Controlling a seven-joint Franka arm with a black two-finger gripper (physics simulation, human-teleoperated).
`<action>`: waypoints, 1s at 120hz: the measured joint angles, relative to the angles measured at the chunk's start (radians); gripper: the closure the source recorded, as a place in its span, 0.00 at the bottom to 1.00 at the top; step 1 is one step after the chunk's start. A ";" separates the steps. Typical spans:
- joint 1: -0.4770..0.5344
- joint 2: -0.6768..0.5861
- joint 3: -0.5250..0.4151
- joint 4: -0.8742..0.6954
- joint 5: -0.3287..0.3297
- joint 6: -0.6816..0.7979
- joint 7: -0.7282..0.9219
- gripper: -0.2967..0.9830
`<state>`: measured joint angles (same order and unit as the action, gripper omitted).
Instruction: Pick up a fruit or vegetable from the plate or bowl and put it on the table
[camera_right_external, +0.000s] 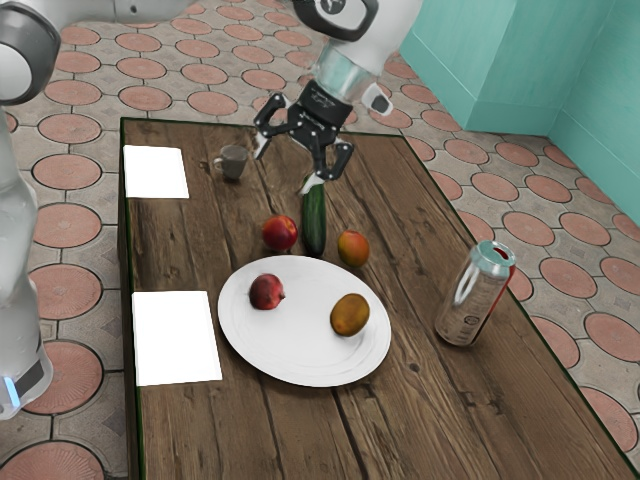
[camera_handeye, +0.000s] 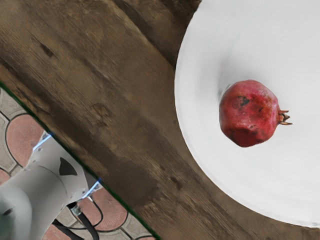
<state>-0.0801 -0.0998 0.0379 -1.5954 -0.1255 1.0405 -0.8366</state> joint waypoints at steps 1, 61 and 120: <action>0.000 0.000 0.000 0.000 0.001 0.015 -0.021 0.23; -0.067 0.340 -0.033 0.155 -0.047 0.433 -0.757 0.23; -0.124 0.033 -0.128 -0.332 0.059 0.826 -0.789 0.23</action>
<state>-0.2039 -0.0668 -0.0901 -1.9273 -0.0662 1.8668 -1.6259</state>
